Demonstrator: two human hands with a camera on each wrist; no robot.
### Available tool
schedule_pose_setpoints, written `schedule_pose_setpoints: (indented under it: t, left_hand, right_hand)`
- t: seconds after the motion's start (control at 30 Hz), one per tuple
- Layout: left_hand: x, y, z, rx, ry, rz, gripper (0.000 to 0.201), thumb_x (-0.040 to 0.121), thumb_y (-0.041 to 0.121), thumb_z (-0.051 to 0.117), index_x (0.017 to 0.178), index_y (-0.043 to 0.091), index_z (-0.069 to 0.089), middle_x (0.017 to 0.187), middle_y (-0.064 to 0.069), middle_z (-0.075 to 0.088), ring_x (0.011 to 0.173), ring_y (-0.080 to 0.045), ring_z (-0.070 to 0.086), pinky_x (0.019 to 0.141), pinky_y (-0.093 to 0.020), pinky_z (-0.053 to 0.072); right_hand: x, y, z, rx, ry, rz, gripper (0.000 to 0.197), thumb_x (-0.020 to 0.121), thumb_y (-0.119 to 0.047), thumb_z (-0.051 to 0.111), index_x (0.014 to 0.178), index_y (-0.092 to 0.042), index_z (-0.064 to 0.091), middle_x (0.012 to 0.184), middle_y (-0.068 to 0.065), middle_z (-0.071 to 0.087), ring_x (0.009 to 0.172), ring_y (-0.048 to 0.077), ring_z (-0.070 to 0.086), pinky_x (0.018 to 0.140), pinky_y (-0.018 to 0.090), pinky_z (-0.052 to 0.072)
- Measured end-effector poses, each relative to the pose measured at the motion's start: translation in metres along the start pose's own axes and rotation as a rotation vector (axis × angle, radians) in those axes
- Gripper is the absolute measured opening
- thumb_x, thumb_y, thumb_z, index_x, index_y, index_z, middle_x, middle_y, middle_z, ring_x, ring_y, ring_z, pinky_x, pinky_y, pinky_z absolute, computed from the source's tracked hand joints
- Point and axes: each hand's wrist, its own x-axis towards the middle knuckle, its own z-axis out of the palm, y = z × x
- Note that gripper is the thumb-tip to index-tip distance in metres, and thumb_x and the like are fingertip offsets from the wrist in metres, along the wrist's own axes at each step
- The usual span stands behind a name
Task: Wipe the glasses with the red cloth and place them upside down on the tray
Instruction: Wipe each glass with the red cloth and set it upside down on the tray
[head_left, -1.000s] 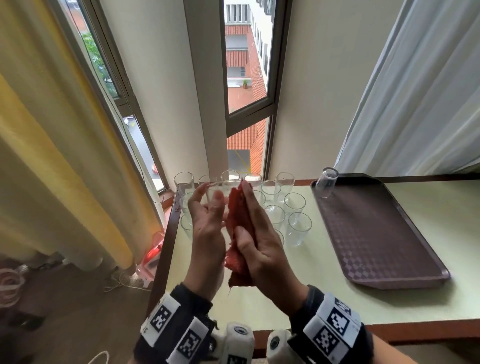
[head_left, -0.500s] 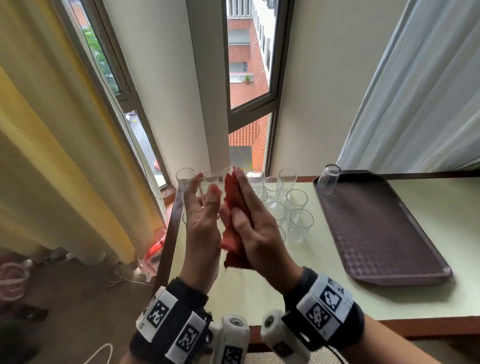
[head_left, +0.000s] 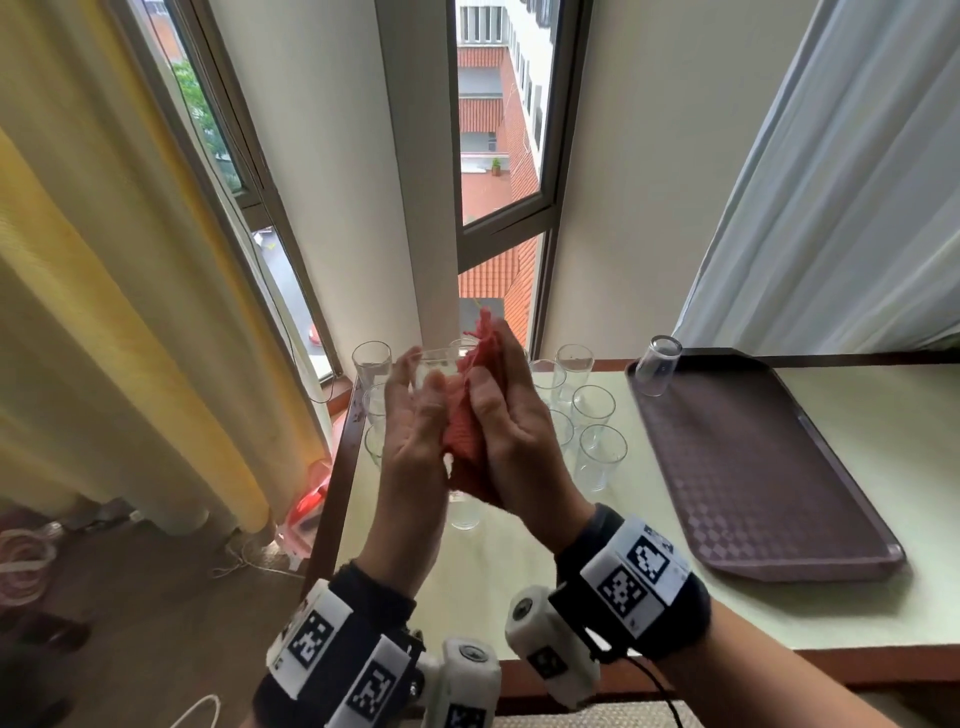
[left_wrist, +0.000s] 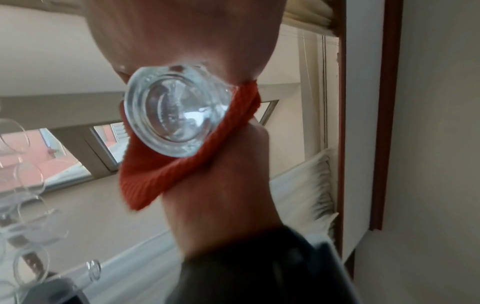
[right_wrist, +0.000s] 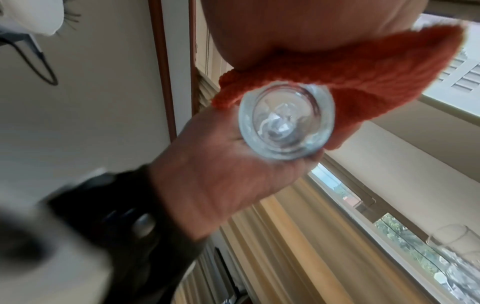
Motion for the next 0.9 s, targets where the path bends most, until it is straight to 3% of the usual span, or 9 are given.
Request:
schedule_pose_setpoints:
  t: [0.1,0.2,0.27,0.33,0.43,0.5,0.7,0.83,0.9]
  left_hand:
    - [0.0,0.002,0.005,0.021,-0.015,0.011,0.064,0.088,0.049,0.052,0.147,0.03,0.038,0.144,0.001,0.053,0.126,-0.014,0.058,0.104,-0.035,0.051]
    - [0.004,0.004,0.003,-0.037,0.013,-0.003,0.063,0.091,0.053,0.053,0.143,0.019,0.044,0.137,-0.011,0.059,0.121,-0.024,0.064,0.103,-0.043,0.052]
    - [0.003,0.004,0.003,-0.066,0.078,0.023,0.058,0.094,0.053,0.052,0.142,0.02,0.043,0.132,-0.017,0.06,0.114,-0.03,0.067,0.096,-0.041,0.056]
    - [0.0,0.002,0.005,-0.065,0.117,0.05,0.054,0.091,0.047,0.046,0.14,0.024,0.041,0.123,-0.014,0.064,0.108,-0.028,0.069,0.09,-0.036,0.058]
    - [-0.003,-0.003,0.011,-0.046,0.068,0.032,0.047,0.098,0.04,0.042,0.143,0.028,0.038,0.125,-0.006,0.066,0.109,-0.018,0.07,0.092,-0.033,0.057]
    - [-0.002,-0.004,0.011,-0.059,0.044,0.015,0.047,0.099,0.039,0.047,0.144,0.026,0.039,0.129,-0.006,0.064,0.109,-0.014,0.069,0.087,-0.026,0.058]
    - [0.004,-0.003,0.002,-0.111,0.005,-0.023,0.057,0.089,0.048,0.054,0.136,0.016,0.047,0.13,-0.023,0.06,0.117,-0.031,0.065,0.103,-0.047,0.05]
    - [0.0,-0.007,0.008,-0.034,0.012,-0.003,0.038,0.104,0.04,0.045,0.139,0.026,0.04,0.128,-0.012,0.063,0.116,-0.021,0.066,0.101,-0.04,0.053]
    - [0.0,-0.009,0.009,-0.01,-0.016,0.001,0.044,0.102,0.041,0.047,0.142,0.025,0.038,0.13,-0.01,0.062,0.114,-0.018,0.067,0.099,-0.036,0.054]
  right_hand:
    - [0.004,0.0,-0.003,-0.006,0.003,-0.012,0.056,0.088,-0.054,0.04,0.143,-0.055,0.03,0.153,-0.005,0.042,0.133,0.02,0.051,0.107,0.05,0.045]
    - [-0.008,0.003,-0.002,-0.075,-0.039,-0.052,0.057,0.093,-0.045,0.04,0.146,-0.055,0.02,0.146,-0.029,0.034,0.131,-0.01,0.042,0.107,0.021,0.04]
    - [-0.012,0.004,-0.003,-0.086,-0.078,-0.063,0.058,0.095,-0.035,0.041,0.146,-0.049,0.018,0.139,-0.027,0.038,0.123,-0.013,0.045,0.099,0.011,0.039]
    - [-0.006,0.001,-0.005,-0.074,-0.086,-0.055,0.058,0.094,-0.032,0.041,0.146,-0.048,0.022,0.135,-0.025,0.044,0.12,-0.004,0.053,0.099,0.018,0.046]
    - [0.006,0.0,-0.006,-0.046,-0.033,-0.039,0.058,0.094,-0.037,0.041,0.151,-0.038,0.029,0.133,-0.036,0.041,0.123,-0.001,0.053,0.105,0.03,0.047]
    - [0.005,0.002,-0.004,-0.047,-0.009,-0.039,0.061,0.092,-0.047,0.04,0.152,-0.036,0.029,0.143,-0.027,0.042,0.13,0.002,0.049,0.108,0.034,0.046]
    - [-0.018,0.011,-0.002,-0.071,-0.053,-0.06,0.059,0.093,-0.042,0.042,0.147,-0.05,0.018,0.137,-0.029,0.04,0.123,-0.009,0.048,0.101,0.018,0.042]
    - [0.001,0.007,-0.005,0.035,0.034,-0.006,0.054,0.09,-0.051,0.042,0.144,-0.049,0.036,0.143,-0.006,0.052,0.123,0.024,0.056,0.105,0.056,0.045]
    - [0.004,0.006,-0.006,0.048,0.052,0.007,0.056,0.09,-0.054,0.042,0.144,-0.044,0.037,0.146,0.001,0.05,0.129,0.028,0.053,0.106,0.056,0.044]
